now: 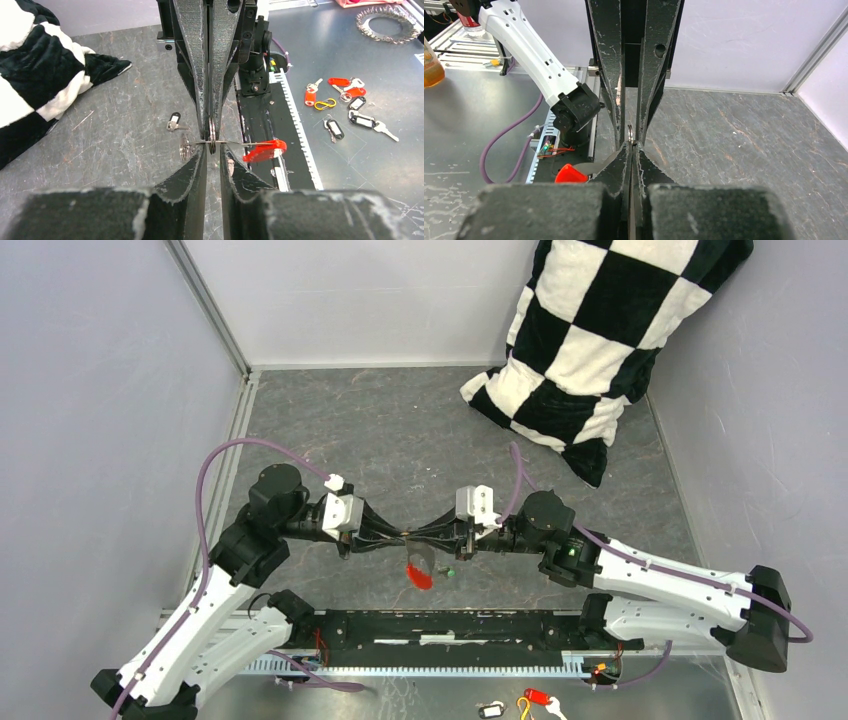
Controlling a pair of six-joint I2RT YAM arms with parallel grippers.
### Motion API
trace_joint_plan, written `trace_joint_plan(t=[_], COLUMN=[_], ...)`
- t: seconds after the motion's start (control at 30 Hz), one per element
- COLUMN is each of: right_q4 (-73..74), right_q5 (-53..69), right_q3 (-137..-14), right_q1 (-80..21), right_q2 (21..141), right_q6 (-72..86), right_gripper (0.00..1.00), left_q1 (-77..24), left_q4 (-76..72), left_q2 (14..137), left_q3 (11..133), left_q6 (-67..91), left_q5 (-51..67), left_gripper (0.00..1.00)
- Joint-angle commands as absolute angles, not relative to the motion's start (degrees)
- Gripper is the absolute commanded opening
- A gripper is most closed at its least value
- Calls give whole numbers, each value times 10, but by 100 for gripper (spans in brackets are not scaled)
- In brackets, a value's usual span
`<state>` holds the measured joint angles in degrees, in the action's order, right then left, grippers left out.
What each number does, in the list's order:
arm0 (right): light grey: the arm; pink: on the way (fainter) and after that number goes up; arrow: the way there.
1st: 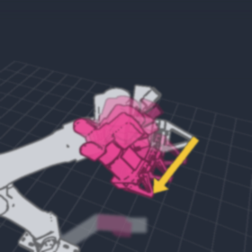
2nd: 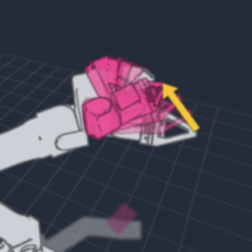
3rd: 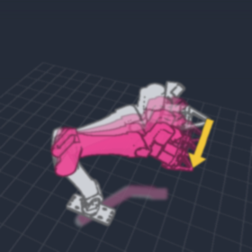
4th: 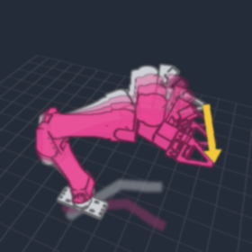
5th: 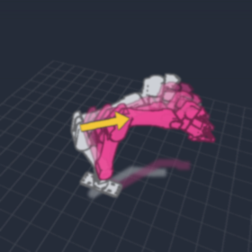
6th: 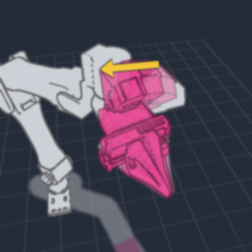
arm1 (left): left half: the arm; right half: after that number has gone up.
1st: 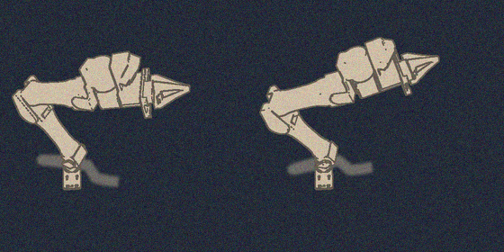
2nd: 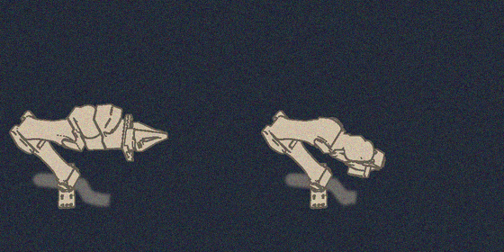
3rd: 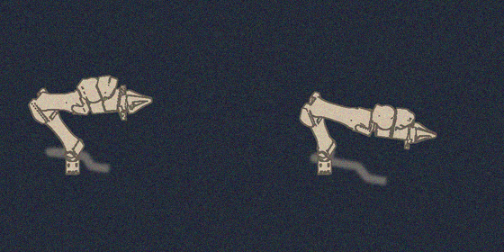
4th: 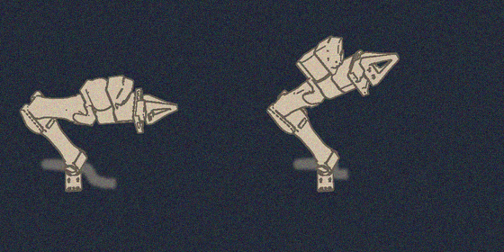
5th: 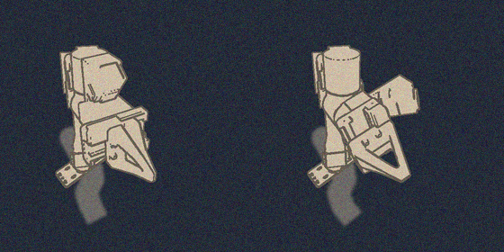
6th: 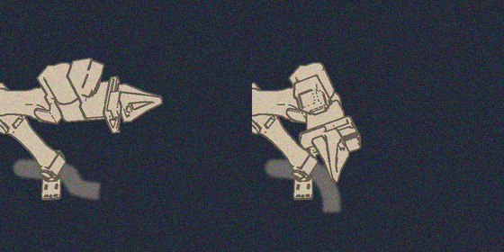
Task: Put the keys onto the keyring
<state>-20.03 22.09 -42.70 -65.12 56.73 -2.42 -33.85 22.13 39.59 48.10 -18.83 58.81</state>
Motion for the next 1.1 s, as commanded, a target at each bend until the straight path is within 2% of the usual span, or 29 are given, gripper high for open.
trace_joint_plan(t=[0.0, 0.37, 0.47, 0.53, 0.63, 0.87, 0.93, 0.97, 1.07], right_q4=[-262, -209, -197, -195, -193, -175, -169, -166, -159], right_q5=[229, 242, 235, 233, 234, 233, 238, 243, 260], right_q3=[-429, -450, -453, -452, -452, -460, -462, -463, -467], right_q1=[-651, -657, -657, -656, -657, -659, -660, -661, -661], right_q2=[573, 580, 579, 577, 576, 581, 581, 582, 577], right_q6=[-9, -27, -29, -30, -31, -34, -37, -37, -39], right_gripper=[0, 0, 0, 0, 0, 0, 0, 3, 24], left_q1=[-339, -339, -339, -339, -340, -340, -339, -339, -339], left_q4=[197, 186, 187, 186, 186, 182, 183, 182, 182], left_q2=[398, 405, 408, 407, 402, 402, 398, 395, 388], left_q3=[503, 506, 510, 511, 508, 512, 511, 509, 500], left_q6=[-163, -195, -201, -204, -210, -208, -219, -228, -267], left_q5=[592, 584, 592, 598, 592, 583, 582, 584, 599], left_gripper=[21, 19, 27, 27, 18, 3, 2, 2, 2])
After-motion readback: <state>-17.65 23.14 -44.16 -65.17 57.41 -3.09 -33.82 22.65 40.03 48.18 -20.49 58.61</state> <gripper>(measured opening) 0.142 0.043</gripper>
